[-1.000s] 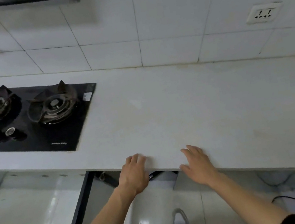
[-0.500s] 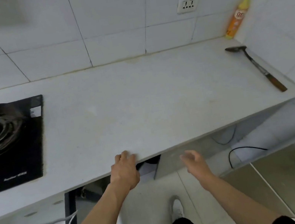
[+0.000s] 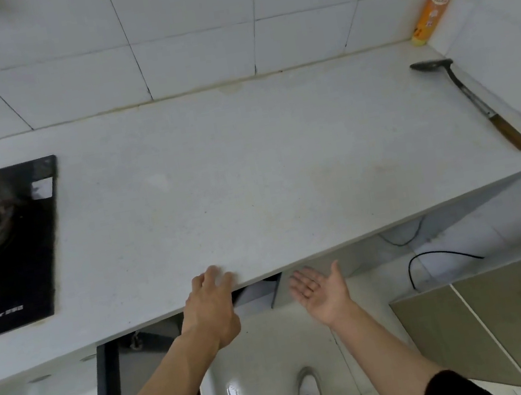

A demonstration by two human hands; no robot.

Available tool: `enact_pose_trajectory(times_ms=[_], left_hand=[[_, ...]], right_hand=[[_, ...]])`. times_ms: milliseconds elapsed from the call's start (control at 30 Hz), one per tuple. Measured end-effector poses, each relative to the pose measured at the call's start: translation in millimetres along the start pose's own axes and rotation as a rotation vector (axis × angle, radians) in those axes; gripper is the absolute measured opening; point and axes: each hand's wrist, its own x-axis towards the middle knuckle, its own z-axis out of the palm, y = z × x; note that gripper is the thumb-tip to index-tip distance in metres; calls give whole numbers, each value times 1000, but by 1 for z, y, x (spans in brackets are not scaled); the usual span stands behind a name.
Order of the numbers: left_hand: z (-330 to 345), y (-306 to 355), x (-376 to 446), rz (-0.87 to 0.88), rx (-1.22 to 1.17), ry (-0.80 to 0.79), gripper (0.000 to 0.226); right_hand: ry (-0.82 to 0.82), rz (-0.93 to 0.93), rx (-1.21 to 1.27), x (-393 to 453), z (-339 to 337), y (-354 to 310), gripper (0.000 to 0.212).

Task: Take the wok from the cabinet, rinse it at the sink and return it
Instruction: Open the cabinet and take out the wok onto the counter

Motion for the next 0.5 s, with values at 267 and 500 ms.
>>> enact_pose_trajectory(times_ms=[267,500], left_hand=[[-5,8,-3,-6,22,-15,71],[-5,14,-4,-38,29,-6,71]], right_hand=[[-7,17,133,30,8,-1,82],[-17,10,172,33,12,-4,80]])
